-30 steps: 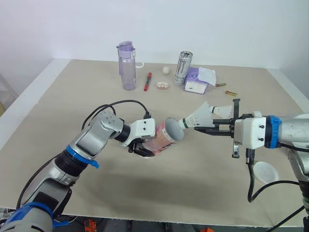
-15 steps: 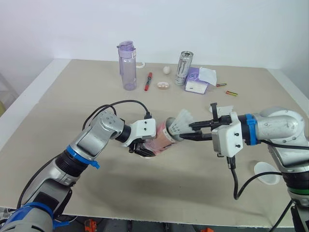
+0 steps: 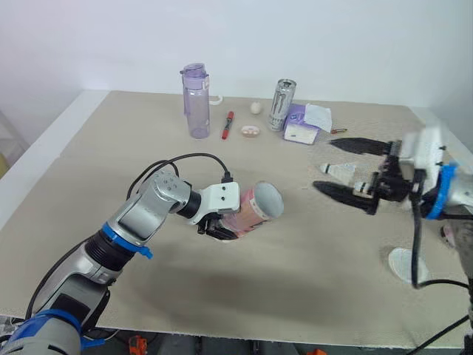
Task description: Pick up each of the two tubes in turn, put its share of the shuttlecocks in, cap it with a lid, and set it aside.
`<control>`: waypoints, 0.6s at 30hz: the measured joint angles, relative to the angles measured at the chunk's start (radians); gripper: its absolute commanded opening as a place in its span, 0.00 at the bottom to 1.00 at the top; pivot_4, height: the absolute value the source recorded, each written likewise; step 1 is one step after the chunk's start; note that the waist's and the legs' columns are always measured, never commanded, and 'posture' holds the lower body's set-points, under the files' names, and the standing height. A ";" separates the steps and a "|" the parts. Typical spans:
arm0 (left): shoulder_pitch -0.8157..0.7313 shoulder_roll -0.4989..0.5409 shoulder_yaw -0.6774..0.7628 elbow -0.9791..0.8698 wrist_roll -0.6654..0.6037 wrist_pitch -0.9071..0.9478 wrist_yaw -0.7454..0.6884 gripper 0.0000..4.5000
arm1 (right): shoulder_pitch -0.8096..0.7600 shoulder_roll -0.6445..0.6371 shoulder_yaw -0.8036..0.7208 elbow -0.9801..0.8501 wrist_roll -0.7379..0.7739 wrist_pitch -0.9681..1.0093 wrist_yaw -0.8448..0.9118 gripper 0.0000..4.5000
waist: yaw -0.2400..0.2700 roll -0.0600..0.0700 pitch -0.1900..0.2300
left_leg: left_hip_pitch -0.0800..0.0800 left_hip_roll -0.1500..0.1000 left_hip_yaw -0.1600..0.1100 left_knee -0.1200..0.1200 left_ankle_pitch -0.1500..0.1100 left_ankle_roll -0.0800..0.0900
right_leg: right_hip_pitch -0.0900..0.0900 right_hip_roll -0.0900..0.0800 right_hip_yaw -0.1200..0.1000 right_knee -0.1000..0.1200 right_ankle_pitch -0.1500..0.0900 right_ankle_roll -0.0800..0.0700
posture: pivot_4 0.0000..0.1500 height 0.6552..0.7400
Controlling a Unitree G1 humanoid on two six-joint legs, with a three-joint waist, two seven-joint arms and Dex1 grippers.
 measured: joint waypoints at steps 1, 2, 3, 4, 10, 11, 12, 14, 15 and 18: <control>0.000 0.001 0.000 0.000 0.000 -0.002 -0.001 0.61 | 0.022 0.006 -0.017 0.022 0.000 0.025 -0.025 0.99 | -0.002 0.001 0.000 | 0.000 0.000 0.001 0.000 0.000 0.000 | -0.001 0.000 0.001 0.000 0.000 0.000 | 1.00 1.00; 0.000 0.002 0.000 0.001 0.000 -0.003 -0.001 0.61 | 0.025 0.008 -0.019 0.026 0.000 0.028 -0.027 0.99 | -0.002 0.001 -0.001 | 0.000 0.000 0.001 0.000 0.000 0.000 | -0.001 0.000 0.001 0.000 0.000 0.000 | 1.00 1.00; 0.000 0.002 -0.001 0.002 0.001 -0.005 -0.002 0.61 | 0.043 0.013 -0.027 0.037 -0.001 0.056 -0.056 0.99 | -0.003 0.002 -0.001 | 0.000 0.000 0.001 0.000 0.000 0.000 | -0.001 0.000 0.001 0.000 0.000 0.000 | 1.00 1.00; 0.000 0.002 0.000 0.004 0.001 -0.006 -0.002 0.61 | 0.056 0.023 -0.034 0.049 -0.007 0.079 -0.095 0.99 | -0.003 0.002 -0.001 | 0.001 0.000 0.001 0.000 0.000 0.000 | -0.001 0.000 0.001 0.000 0.000 0.000 | 1.00 1.00; 0.002 0.003 -0.001 0.000 0.001 -0.007 0.001 0.61 | 0.054 0.081 -0.091 0.157 -0.042 0.116 -0.266 0.99 | -0.004 0.003 -0.001 | 0.000 -0.001 0.001 0.000 0.000 0.001 | -0.001 0.001 0.002 0.000 0.001 0.001 | 1.00 1.00; 0.002 0.004 -0.001 -0.002 0.001 -0.007 0.001 0.61 | 0.047 0.081 -0.094 0.194 -0.062 0.104 -0.283 0.99 | -0.004 0.003 -0.001 | 0.000 -0.001 0.001 0.000 0.000 0.001 | -0.001 0.001 0.002 0.000 0.001 0.001 | 1.00 1.00; 0.003 0.004 -0.001 -0.003 0.001 -0.008 0.001 0.61 | 0.044 0.081 -0.097 0.227 -0.080 0.092 -0.291 0.99 | -0.004 0.003 -0.001 | 0.000 -0.001 0.001 0.000 0.000 0.001 | -0.001 0.001 0.002 0.000 0.000 0.001 | 1.00 1.00; 0.004 0.005 -0.001 -0.004 0.001 -0.008 0.000 0.61 | 0.043 0.081 -0.096 0.282 -0.113 0.062 -0.290 0.99 | -0.004 0.003 -0.001 | 0.000 -0.001 0.001 -0.001 0.000 0.001 | -0.001 0.001 0.002 0.000 0.000 0.001 | 1.00 1.00; 0.004 0.005 -0.001 -0.004 0.001 -0.008 0.000 0.61 | 0.042 0.081 -0.094 0.312 -0.130 0.044 -0.286 0.99 | -0.004 0.003 -0.001 | 0.000 -0.001 0.001 -0.001 0.000 0.001 | -0.001 0.001 0.002 0.000 0.000 0.001 | 1.00 1.00; 0.004 0.006 -0.001 -0.004 0.001 -0.007 0.001 0.61 | 0.031 0.081 -0.092 0.370 -0.157 0.009 -0.274 0.99 | -0.004 0.003 -0.001 | 0.001 -0.001 0.001 -0.001 0.000 0.001 | -0.001 0.001 0.002 0.000 0.000 0.001 | 1.00 1.00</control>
